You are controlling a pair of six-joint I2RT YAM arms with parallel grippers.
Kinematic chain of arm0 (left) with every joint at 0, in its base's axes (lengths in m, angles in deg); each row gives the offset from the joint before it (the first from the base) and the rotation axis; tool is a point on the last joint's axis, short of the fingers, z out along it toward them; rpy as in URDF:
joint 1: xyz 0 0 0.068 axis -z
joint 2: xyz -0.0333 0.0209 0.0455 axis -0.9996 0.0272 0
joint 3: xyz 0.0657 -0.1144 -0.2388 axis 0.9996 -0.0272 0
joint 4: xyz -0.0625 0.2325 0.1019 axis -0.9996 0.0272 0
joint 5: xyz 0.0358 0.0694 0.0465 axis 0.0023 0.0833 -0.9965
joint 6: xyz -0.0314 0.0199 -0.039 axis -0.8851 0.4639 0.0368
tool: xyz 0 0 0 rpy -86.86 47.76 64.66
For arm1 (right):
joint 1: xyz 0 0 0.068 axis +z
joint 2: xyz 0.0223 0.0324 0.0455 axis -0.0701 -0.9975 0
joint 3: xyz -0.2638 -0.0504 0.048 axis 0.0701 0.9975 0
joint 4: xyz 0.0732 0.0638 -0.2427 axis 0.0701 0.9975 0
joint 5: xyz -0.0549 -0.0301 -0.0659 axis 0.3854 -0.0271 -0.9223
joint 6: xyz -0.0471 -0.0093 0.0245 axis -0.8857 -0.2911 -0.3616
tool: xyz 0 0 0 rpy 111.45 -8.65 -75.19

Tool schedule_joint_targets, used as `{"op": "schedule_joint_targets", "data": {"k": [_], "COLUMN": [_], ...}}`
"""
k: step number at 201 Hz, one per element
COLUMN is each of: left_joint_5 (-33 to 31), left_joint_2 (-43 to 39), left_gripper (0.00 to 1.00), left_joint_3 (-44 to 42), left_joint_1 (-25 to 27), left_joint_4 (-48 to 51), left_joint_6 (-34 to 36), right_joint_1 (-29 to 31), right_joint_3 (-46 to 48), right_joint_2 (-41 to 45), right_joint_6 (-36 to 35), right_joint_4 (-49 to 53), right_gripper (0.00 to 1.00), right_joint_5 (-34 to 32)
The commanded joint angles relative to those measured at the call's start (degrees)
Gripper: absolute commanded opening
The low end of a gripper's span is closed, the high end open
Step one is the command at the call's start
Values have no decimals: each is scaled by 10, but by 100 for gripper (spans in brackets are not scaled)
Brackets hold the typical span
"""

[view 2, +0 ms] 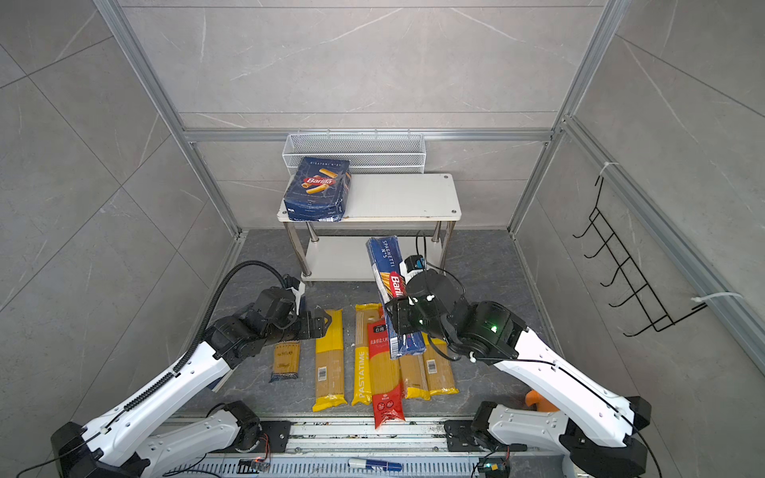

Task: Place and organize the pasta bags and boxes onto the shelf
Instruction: 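Lift the spaghetti box with the right gripper toward the shelf, then stand the spaghetti box upright beside the rigatoni box on the upper shelf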

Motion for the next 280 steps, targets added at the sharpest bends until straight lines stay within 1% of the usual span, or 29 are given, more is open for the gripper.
{"op": "schedule_joint_targets", "data": {"k": [1, 26, 44, 109, 129, 141, 158, 171, 192, 203, 240, 260, 280], "left_joint_5": [18, 24, 25, 23, 21, 21, 21, 21, 22, 22, 15, 11, 10], "left_joint_2": [8, 22, 32, 38, 45, 51, 57, 62, 67, 68, 66, 60, 53], "left_gripper": [100, 100, 100, 100, 100, 100, 100, 100, 100, 100, 100, 100, 100], "left_joint_3": [33, 54, 70, 98, 107, 113, 119, 123, 128, 128, 128, 124, 121], "left_joint_1": [1, 1, 1, 1, 1, 1, 1, 1, 1, 1, 1, 1, 1], "left_joint_4": [-8, -3, 3, 21, 25, 27, 28, 28, 30, 31, 38, 40, 39], "left_joint_6": [23, 33, 39, 46, 49, 50, 49, 50, 51, 52, 52, 50, 48], "right_joint_1": [3, 0, -15, -123, -147, -159, -174, -185, -197, -201, -209, -214, -217], "right_joint_3": [-88, -183, -255, -523, -649, -747, -830, -832, -764, -744, -794, -803, -801], "right_joint_2": [-39, -118, -178, -372, -448, -498, -552, -564, -550, -547, -585, -599, -604], "right_joint_6": [-60, -100, -118, -147, -156, -157, -152, -143, -132, -128, -123, -121, -119], "right_joint_4": [-24, -13, -7, 45, 89, 118, 137, 126, 80, 67, 85, 86, 86], "right_gripper": [43, 43, 43, 42, 43, 43, 44, 45, 47, 49, 52, 59, 72], "right_joint_5": [-70, -120, -125, -67, -45, -31, -8, 10, 33, 45, 55, 68, 76]}}
